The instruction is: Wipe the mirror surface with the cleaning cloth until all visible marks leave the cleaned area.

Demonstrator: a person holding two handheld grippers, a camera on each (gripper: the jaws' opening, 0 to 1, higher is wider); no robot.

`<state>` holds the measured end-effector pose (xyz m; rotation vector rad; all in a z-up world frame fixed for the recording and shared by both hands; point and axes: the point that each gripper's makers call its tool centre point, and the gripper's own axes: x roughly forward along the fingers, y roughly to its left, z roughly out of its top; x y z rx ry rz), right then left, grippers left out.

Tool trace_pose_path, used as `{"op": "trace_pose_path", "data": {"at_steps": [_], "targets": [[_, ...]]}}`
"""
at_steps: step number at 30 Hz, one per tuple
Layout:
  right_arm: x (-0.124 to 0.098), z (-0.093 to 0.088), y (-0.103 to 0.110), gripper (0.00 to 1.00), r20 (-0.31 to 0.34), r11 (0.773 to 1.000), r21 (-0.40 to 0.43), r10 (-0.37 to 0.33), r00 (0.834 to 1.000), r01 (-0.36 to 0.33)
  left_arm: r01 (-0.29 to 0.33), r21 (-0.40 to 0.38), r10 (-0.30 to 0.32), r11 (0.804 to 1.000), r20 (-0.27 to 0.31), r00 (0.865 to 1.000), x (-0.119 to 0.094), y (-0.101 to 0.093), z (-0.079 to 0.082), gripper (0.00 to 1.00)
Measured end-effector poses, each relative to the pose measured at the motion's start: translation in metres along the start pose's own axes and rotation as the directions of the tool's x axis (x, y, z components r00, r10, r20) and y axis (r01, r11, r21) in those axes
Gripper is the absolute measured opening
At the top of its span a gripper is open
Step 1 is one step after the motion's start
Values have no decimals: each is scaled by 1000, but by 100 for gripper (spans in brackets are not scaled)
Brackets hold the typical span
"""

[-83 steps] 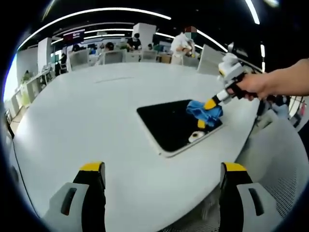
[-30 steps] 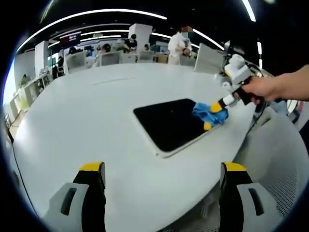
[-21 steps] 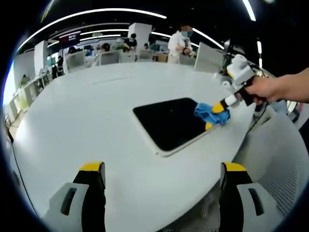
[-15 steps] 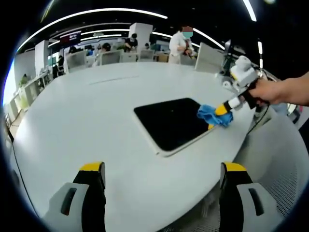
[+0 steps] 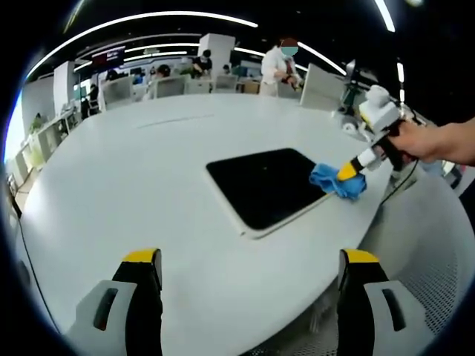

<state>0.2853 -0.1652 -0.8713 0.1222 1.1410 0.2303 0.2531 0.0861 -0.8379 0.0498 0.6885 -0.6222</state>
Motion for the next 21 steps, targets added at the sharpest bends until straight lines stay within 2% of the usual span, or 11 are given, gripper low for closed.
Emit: {"op": "trace_pose_path", "data": {"at_steps": [11,16,21], "targets": [[1,1,3,0,-36,999,45,-20,999,22,-3,1,3,1000,-15,1000,1,0,-3,99],[1,0,4,0,-42,998,50,-33,999,35,-3,-1,3,1000,2,1000,0,0,-1,99],[4,1,9,0,-46,998,59,-35,998,37,-16,-2,16,1000,-17,1000,0,2,-4,99]]}}
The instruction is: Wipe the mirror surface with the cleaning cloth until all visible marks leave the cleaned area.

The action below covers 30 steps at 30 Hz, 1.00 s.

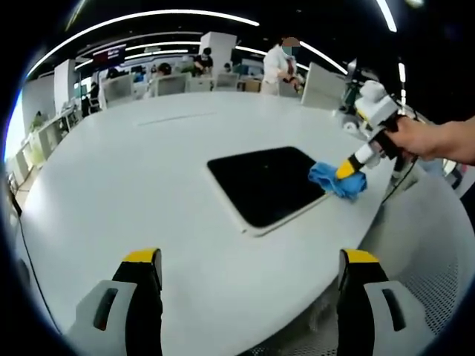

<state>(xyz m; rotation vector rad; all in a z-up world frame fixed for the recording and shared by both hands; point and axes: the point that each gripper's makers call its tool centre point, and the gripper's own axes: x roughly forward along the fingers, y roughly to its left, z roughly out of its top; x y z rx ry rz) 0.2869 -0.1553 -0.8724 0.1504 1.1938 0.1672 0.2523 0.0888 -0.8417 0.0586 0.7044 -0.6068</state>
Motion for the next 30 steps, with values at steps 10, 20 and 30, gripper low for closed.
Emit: {"op": "trace_pose_path", "data": {"at_steps": [10,20,30], "targets": [[9,5,24,0,-3,1000,-17,16,1000,-16,78,37,-78,996,0,997,-4,-16,8,99],[17,9,49,0,-21,998,-48,29,999,-30,33,16,-33,999,34,999,-13,1,12,99],[25,11,86,0,-42,995,-78,62,997,-65,80,35,-83,996,69,994,-6,-11,18,99]]}}
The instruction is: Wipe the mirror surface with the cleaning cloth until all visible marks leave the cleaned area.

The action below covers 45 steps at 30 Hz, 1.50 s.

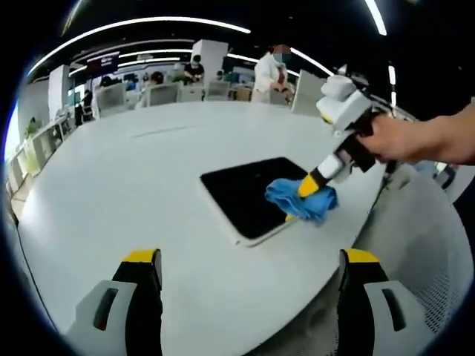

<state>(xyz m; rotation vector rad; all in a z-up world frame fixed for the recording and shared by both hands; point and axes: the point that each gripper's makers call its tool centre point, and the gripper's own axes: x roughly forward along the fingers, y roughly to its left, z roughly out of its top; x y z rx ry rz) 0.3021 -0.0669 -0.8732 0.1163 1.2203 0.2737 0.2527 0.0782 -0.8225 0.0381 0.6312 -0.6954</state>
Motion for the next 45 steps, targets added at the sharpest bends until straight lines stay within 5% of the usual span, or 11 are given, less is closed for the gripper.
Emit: {"op": "trace_pose_path", "data": {"at_steps": [7,17,29,32,37,45], "targets": [[5,3,21,0,-1,1000,-4,19,1000,-19,-8,-12,8,1000,10,1000,-1,2,-1,99],[13,4,44,0,-12,998,-34,44,999,-44,1,-28,-2,1000,-46,999,1,1,-12,99],[18,4,68,0,-19,997,-51,64,998,-65,-11,-6,11,1000,-39,999,1,2,-10,99],[20,5,78,0,-17,995,-66,69,997,-70,16,10,-15,1000,-93,996,4,-3,-21,99],[24,7,90,0,-20,994,-72,79,997,-80,13,30,-11,999,-82,997,3,-2,-18,99],[24,9,87,0,-28,994,-67,83,996,-85,10,16,-9,1000,-73,997,3,-2,-17,99]]}}
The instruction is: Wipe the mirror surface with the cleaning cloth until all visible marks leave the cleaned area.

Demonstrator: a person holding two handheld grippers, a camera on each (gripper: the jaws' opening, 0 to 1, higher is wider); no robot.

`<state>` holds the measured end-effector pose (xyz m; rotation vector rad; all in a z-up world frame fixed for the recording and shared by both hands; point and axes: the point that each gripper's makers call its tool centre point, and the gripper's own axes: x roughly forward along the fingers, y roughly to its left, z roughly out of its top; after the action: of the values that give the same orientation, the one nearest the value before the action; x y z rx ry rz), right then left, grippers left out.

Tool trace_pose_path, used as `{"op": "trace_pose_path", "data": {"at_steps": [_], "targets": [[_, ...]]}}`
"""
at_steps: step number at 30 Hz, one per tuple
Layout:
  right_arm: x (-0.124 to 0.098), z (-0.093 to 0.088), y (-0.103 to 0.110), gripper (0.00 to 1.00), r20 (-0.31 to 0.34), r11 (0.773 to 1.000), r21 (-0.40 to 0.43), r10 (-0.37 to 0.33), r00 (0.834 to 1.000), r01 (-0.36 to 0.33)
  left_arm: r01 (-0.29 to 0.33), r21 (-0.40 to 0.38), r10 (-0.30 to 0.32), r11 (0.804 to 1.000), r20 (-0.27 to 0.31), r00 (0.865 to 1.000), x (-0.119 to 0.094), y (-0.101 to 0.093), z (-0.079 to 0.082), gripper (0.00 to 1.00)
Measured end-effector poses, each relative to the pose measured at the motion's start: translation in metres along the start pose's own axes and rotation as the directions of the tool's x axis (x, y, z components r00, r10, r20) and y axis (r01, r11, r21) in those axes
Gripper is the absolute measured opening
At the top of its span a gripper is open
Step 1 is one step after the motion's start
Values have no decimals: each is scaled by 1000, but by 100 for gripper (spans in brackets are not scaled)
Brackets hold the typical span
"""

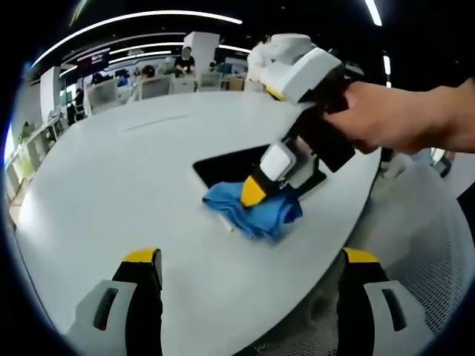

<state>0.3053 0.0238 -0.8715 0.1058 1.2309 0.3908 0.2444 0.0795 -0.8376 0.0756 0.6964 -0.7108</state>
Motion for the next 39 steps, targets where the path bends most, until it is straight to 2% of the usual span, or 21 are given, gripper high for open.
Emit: {"op": "trace_pose_path", "data": {"at_steps": [10,17,22,27,39], "targets": [[4,12,-4,0,3,1000,-8,-11,1000,11,3,-10,-3,1000,9,1000,0,0,1,99],[13,36,-8,0,19,999,-45,-27,999,27,4,-20,-3,1000,13,1000,-1,1,1,99],[20,64,-15,0,54,994,-96,-48,997,53,1,-12,-1,1000,17,1000,-1,0,2,99],[23,82,-17,0,68,994,-88,-56,996,62,-3,-7,3,1000,18,1000,-1,2,3,99],[31,109,-24,0,95,990,-133,-42,995,55,-24,5,24,1000,23,999,-3,6,5,99]]}}
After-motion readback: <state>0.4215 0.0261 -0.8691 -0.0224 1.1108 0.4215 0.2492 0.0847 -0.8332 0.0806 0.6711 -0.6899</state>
